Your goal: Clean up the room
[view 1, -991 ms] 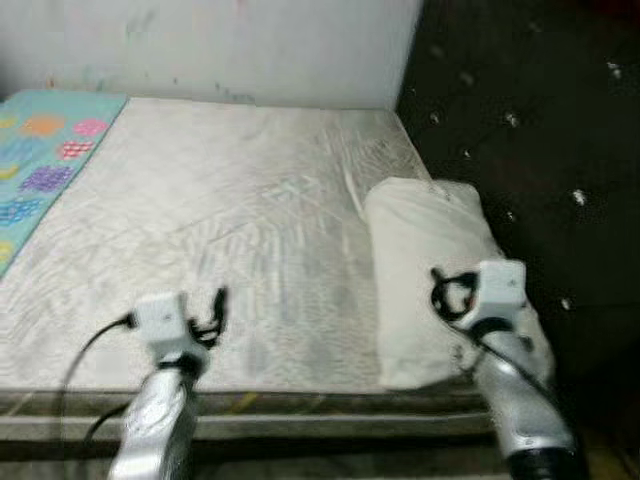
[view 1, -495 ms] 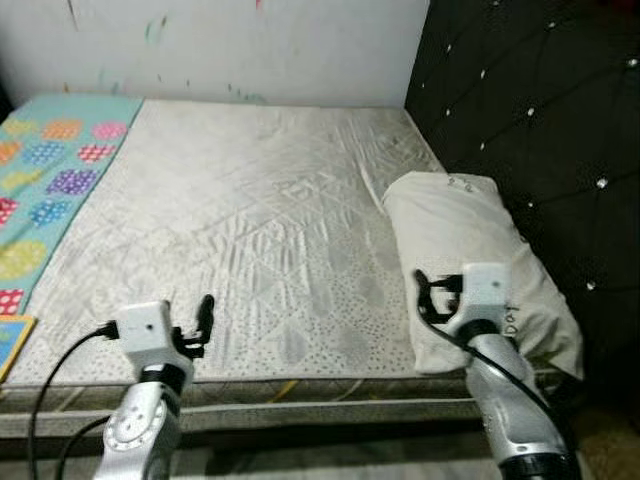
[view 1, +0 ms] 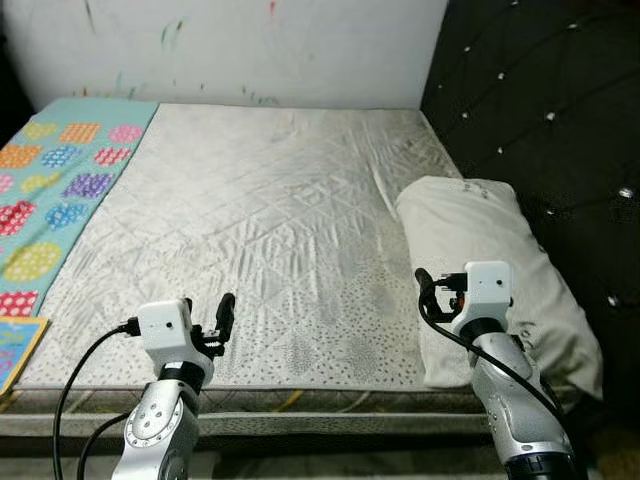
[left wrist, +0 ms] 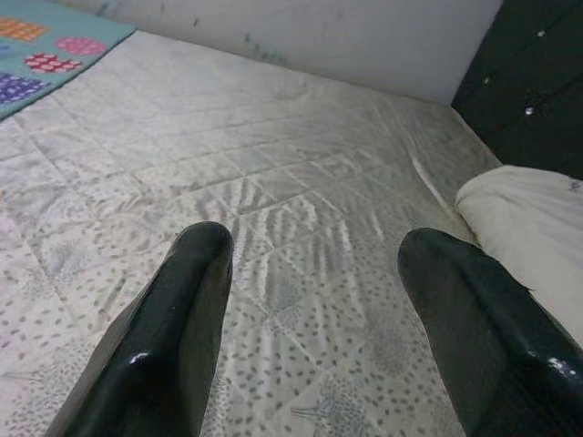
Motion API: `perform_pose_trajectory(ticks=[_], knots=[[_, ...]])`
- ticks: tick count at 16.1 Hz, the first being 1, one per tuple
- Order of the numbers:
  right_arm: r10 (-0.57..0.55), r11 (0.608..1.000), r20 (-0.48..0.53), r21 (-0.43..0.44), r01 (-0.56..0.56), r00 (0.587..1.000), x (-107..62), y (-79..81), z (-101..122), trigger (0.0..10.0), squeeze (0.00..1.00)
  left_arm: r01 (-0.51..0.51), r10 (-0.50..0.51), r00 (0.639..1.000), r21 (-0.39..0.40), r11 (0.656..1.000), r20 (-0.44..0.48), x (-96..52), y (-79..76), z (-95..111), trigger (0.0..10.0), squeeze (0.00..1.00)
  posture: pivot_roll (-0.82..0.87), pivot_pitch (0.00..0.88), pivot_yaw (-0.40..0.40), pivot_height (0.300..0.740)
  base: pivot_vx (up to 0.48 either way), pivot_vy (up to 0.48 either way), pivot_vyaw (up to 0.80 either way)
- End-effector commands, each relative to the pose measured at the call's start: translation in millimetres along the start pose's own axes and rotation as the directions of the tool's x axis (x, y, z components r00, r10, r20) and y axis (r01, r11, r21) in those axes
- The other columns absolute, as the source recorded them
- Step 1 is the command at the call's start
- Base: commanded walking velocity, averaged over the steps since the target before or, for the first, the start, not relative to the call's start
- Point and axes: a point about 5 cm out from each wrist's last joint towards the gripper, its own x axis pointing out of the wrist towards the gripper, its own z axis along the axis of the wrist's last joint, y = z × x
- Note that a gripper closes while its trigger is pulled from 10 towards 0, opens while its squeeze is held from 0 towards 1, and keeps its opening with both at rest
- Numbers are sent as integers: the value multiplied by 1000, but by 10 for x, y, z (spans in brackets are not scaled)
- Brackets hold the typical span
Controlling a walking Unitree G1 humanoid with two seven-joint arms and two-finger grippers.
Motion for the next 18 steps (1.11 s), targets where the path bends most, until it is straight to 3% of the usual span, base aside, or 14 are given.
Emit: perform_pose_trajectory(ticks=[1, 6, 12, 18], knots=[[2, 1000, 17, -2, -2, 1000, 10, 10, 63, 10000, 0, 3, -3, 1000, 4, 1000, 16, 14, -16, 56, 10000, 0, -84, 0, -41, 740, 341, 0, 0], [-2, 1000, 15, -4, 2, 1000, 18, -6, 63, 10000, 0, -11, 11, 1000, 5, 1000, 11, 19, -3, 51, 10000, 0, -87, 0, -39, 740, 330, 0, 0], [1, 1000, 13, 2, -1, 1000, 28, 18, 58, 10000, 0, -27, 27, 1000, -16, 1000, 0, 37, 3, 34, 10000, 0, -86, 0, -39, 740, 0, 0, 0], [0, 1000, 14, 2, 0, 1000, 39, 17, 62, 10000, 0, -28, 28, 1000, -29, 999, -6, 50, -1, 22, 10000, 0, -88, 0, -41, 740, 0, 436, 0]])
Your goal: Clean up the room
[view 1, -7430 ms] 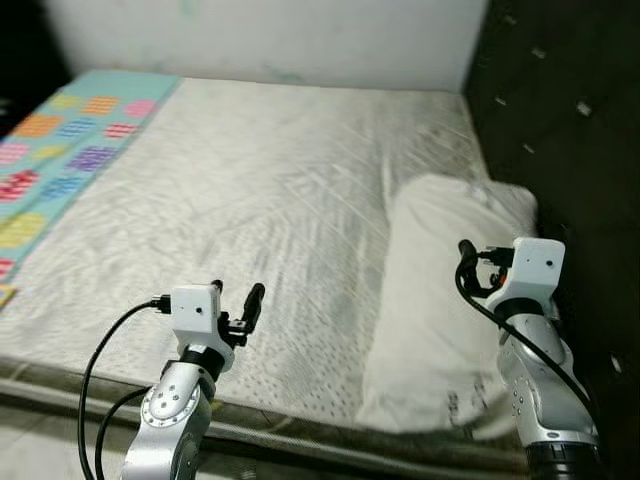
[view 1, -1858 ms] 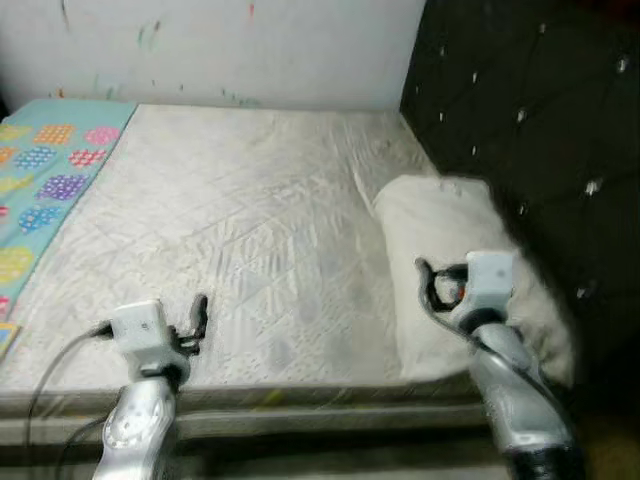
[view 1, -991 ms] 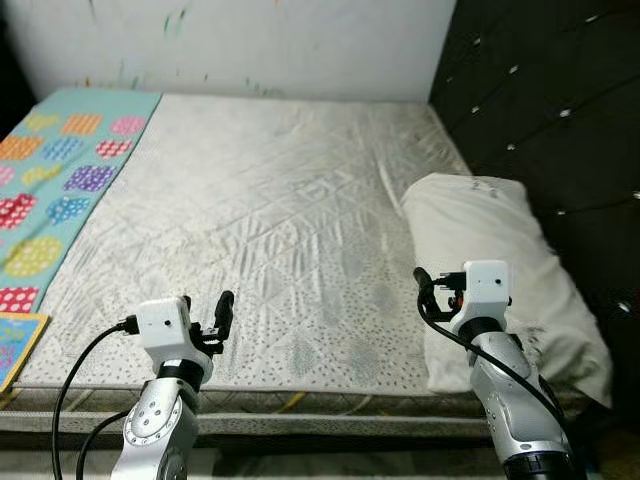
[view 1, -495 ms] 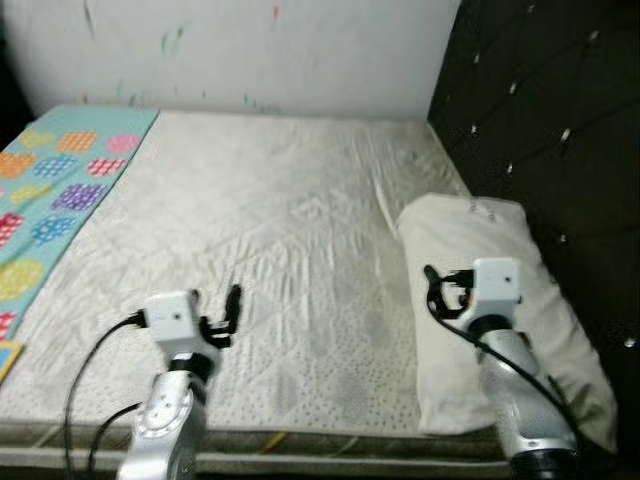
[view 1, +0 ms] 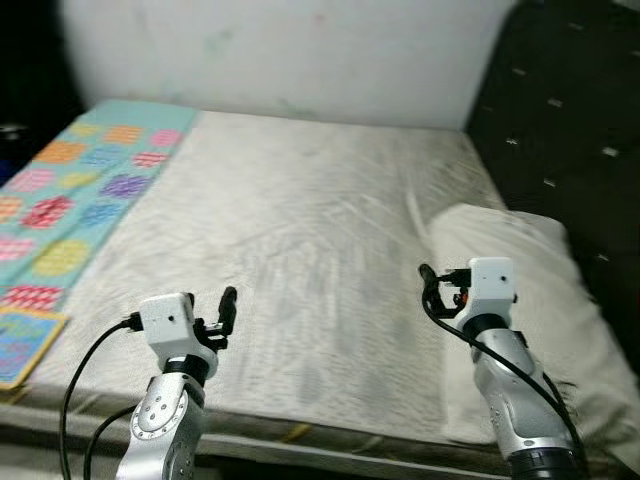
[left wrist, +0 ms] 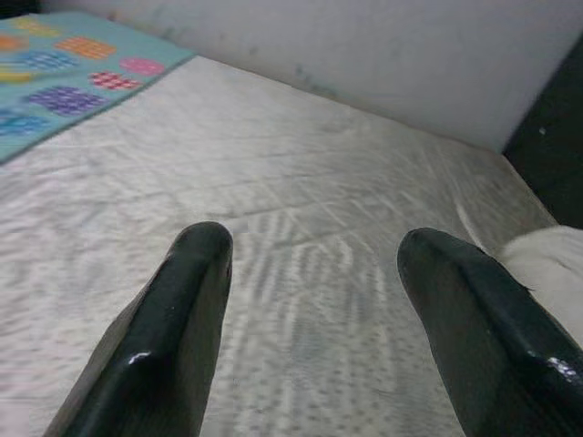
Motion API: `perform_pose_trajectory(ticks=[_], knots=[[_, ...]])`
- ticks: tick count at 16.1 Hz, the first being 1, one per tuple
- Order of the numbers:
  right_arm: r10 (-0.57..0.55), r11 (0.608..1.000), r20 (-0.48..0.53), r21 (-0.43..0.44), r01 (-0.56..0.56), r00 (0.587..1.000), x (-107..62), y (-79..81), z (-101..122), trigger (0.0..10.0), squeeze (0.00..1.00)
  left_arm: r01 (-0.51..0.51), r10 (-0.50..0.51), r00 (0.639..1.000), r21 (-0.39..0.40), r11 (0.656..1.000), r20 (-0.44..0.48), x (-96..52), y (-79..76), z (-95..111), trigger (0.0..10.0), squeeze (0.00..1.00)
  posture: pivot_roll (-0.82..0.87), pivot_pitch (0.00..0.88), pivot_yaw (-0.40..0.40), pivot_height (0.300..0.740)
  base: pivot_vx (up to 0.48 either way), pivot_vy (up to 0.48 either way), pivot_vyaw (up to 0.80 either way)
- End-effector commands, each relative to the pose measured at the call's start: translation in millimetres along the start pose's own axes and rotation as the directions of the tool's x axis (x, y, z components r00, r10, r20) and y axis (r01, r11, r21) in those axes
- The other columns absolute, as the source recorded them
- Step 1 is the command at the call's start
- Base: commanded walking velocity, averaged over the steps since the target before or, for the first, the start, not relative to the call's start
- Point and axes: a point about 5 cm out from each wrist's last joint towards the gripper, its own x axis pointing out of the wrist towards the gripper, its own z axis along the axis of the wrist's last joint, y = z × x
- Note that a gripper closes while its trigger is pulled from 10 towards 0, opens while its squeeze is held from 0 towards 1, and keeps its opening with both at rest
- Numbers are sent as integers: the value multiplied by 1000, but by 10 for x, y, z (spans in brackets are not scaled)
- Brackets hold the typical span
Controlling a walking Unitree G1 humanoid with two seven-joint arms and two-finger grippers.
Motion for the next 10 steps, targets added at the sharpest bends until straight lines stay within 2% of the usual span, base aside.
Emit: perform_pose_trajectory(ticks=[1, 3, 5, 8, 10], knots=[[-1, 1000, 5, -14, 1, 1000, 17, 11, 34, 10000, 0, -10, 10, 1000, 6, 1000, -11, -6, 28, -12, 10000, 0, -90, 0, -45, 740, 0, 480, 0], [-9, 1000, -7, -12, 9, 1000, 4, -18, 13, 10000, 0, -3, 4, 1000, 38, 999, -21, -58, 63, -23, 10000, 0, -92, 0, -47, 740, 0, 480, 0], [1, 1000, -51, 18, 0, 999, -67, -76, -46, 10000, 0, -13, 16, 999, 87, 996, -39, -147, 203, -24, 10000, 0, -89, 0, -46, 740, 0, 480, 0], [26, 999, -87, -34, -29, 996, -217, -183, -144, 10000, 0, -12, 23, 997, 144, 990, -78, -311, 389, -64, 10000, 0, -86, 0, -50, 740, 0, 480, 0], [20, 999, -92, -31, -23, 996, -220, -203, -144, 10000, 0, -23, 34, 997, 139, 990, -74, -304, 400, -55, 10000, 0, -85, 0, -52, 740, 0, 480, 0]])
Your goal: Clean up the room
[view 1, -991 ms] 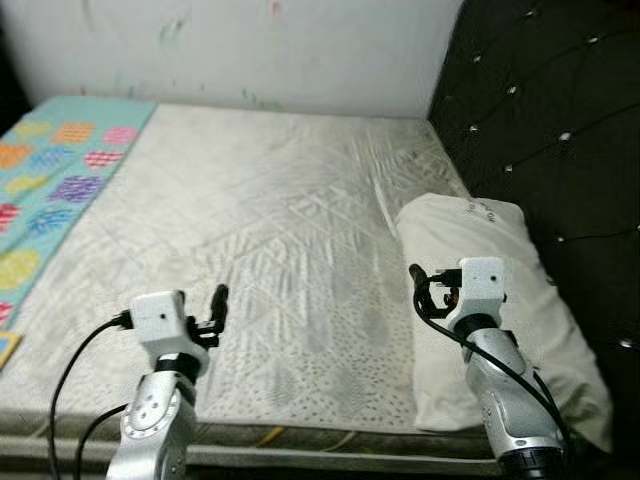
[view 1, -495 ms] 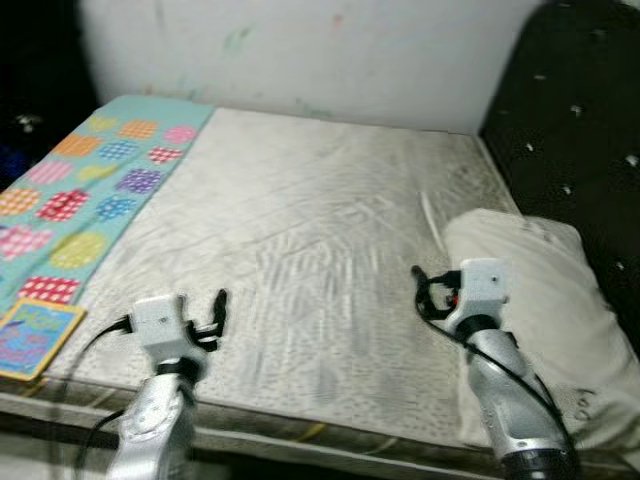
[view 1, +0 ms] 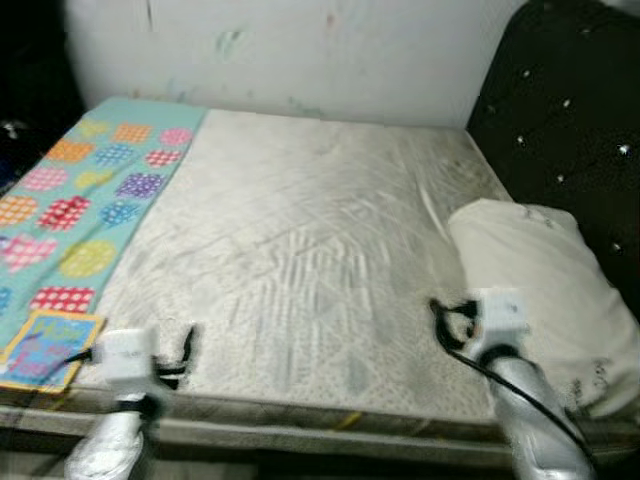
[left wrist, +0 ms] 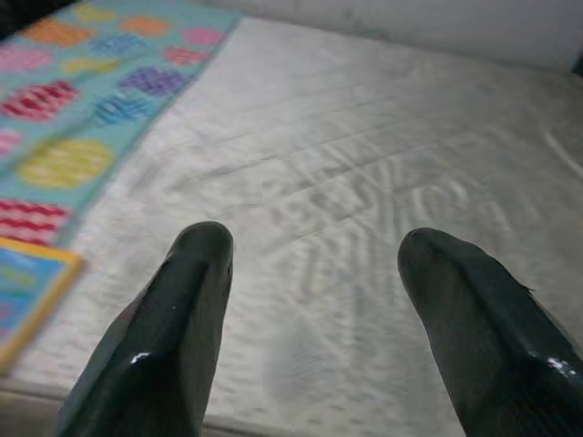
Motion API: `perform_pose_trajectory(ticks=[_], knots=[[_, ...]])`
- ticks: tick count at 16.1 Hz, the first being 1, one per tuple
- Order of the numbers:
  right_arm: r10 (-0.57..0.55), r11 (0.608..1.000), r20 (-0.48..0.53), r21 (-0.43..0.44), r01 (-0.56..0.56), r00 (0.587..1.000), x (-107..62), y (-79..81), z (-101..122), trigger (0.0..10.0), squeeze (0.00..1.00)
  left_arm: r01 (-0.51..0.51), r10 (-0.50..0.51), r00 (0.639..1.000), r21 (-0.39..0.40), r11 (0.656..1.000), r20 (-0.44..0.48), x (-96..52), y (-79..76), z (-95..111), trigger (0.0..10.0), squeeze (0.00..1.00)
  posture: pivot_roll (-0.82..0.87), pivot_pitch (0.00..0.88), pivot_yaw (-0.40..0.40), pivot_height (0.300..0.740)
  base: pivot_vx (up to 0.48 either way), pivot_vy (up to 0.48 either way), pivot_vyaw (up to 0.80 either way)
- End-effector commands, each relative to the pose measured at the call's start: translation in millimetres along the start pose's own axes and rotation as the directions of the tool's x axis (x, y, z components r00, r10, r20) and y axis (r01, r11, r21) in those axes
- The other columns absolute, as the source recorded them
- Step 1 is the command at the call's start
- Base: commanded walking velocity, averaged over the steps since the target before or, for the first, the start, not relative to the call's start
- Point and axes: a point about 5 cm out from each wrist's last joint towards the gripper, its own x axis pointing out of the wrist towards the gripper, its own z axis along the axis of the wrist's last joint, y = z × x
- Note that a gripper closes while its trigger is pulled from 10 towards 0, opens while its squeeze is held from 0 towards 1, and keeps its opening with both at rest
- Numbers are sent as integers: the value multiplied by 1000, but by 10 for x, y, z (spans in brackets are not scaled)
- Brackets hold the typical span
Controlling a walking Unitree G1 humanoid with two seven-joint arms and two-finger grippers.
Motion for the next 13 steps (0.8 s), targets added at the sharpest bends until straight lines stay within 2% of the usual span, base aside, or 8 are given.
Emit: perform_pose_trajectory(ticks=[1, 3, 5, 7, 8, 10, 13], knots=[[-27, 1000, 15, -10, 27, 1000, 8, -93, 80, 10000, 0, 35, -34, 999, -12, 999, 20, 36, -128, 43, 10000, 0, -85, 0, -52, 740, 0, 480, 0], [-13, 1000, 34, -7, 13, 999, 48, -18, 135, 10000, 0, 45, -45, 999, -22, 999, 30, 79, -191, 61, 10000, 0, -88, 0, -52, 740, 0, 480, 0], [-11, 1000, 41, -29, 12, 999, 45, -18, 135, 10000, 0, 47, -46, 998, -25, 999, 34, 91, -198, 68, 10000, 0, -86, 0, -54, 740, 0, 480, 0], [2, 998, 8, -56, -2, 1000, 42, -11, 59, 10000, 0, 40, -39, 998, -29, 999, 44, 120, -218, 81, 10000, 0, -86, 0, -54, 740, 0, 201, 0], [10, 998, -35, -66, -12, 999, 47, 0, 0, 10000, 0, 35, -33, 998, -29, 999, 57, 138, -235, 97, 10000, 0, -86, 0, -54, 740, 0, 0, 0], [13, 986, -212, -158, -48, 977, 10, 15, -281, 10000, 0, 36, -35, 997, -21, 999, 70, 170, -277, 121, 10000, 0, -86, 0, -57, 740, 0, 0, 0], [-15, 988, -270, -150, -27, 963, 15, -39, -347, 10000, 0, 28, -27, 997, -14, 999, 71, 189, -261, 125, 10000, 0, -88, 0, -56, 740, 0, 0, 0]])
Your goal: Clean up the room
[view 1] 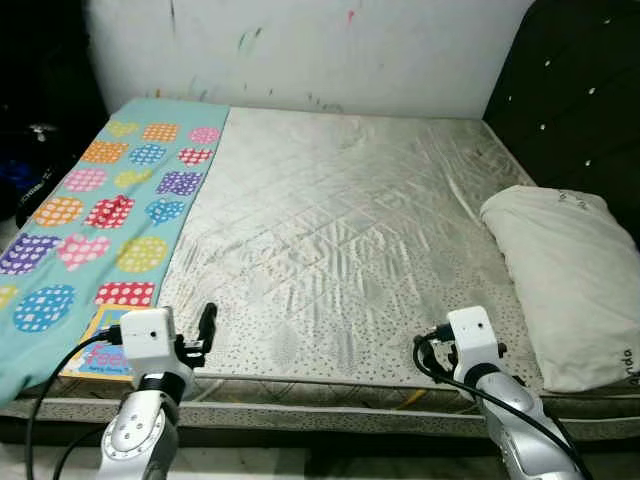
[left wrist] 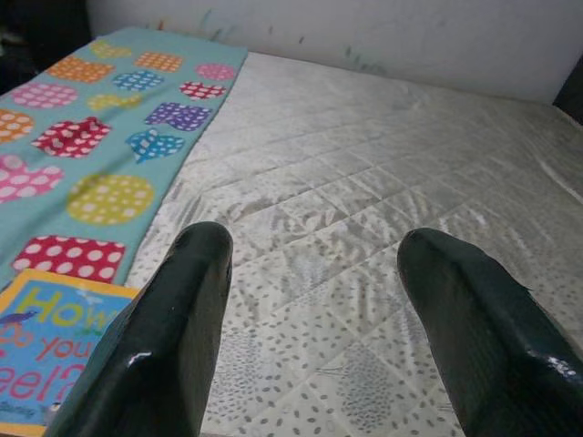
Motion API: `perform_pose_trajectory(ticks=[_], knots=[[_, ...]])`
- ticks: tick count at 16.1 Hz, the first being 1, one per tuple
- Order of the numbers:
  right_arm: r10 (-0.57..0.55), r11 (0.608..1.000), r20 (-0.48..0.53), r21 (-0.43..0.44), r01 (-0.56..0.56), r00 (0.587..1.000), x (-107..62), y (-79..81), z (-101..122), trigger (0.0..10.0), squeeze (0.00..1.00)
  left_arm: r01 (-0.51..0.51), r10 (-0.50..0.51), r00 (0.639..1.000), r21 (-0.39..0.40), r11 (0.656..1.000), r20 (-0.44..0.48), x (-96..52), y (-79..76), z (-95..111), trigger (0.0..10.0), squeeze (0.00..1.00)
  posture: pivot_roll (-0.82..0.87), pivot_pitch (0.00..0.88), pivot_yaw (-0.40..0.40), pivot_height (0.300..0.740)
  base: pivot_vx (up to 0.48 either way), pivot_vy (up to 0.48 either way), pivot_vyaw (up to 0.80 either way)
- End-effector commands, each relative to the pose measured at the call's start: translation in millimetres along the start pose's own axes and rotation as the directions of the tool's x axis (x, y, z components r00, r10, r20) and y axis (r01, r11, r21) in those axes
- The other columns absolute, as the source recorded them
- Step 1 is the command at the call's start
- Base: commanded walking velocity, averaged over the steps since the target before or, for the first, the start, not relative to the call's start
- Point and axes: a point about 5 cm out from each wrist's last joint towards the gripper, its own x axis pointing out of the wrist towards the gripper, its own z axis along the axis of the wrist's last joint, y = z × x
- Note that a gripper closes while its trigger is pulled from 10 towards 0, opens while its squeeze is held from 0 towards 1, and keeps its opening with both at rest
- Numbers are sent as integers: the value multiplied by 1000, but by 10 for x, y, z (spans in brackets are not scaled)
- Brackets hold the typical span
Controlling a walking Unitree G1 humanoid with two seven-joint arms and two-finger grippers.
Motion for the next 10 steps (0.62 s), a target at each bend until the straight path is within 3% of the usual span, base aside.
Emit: perform_pose_trajectory(ticks=[1, 3, 6, 9, 10], knots=[[-34, 999, -14, -2, 34, 999, 9, -90, 7, 10000, 0, -2, 2, 1000, 11, 1000, 5, 26, -3, 12, 10000, 0, -88, 0, -56, 740, 0, 0, 0], [-51, 999, -33, 4, 51, 998, 33, -102, -5, 10000, 0, -10, 11, 1000, 16, 1000, -8, 53, -6, -11, 10000, 0, -84, 0, -51, 740, 0, 0, 0], [-29, 1000, 36, 3, 29, 999, 71, -46, 41, 10000, 0, 6, -6, 1000, 3, 1000, -10, 118, -38, -42, 10000, 0, -98, 0, -39, 740, 0, 0, 0], [6, 999, 174, 36, -12, 985, 54, -3, 65, 10000, 0, 32, -32, 999, -7, 999, -12, 240, -82, -87, 10000, 0, -108, 0, -26, 740, 0, 0, 0], [82, 990, 215, 94, -104, 973, 58, 92, 131, 10000, 0, 36, -36, 999, 7, 999, -1, 299, -90, -73, 10000, 0, -114, 0, -14, 740, 0, 0, 0]])
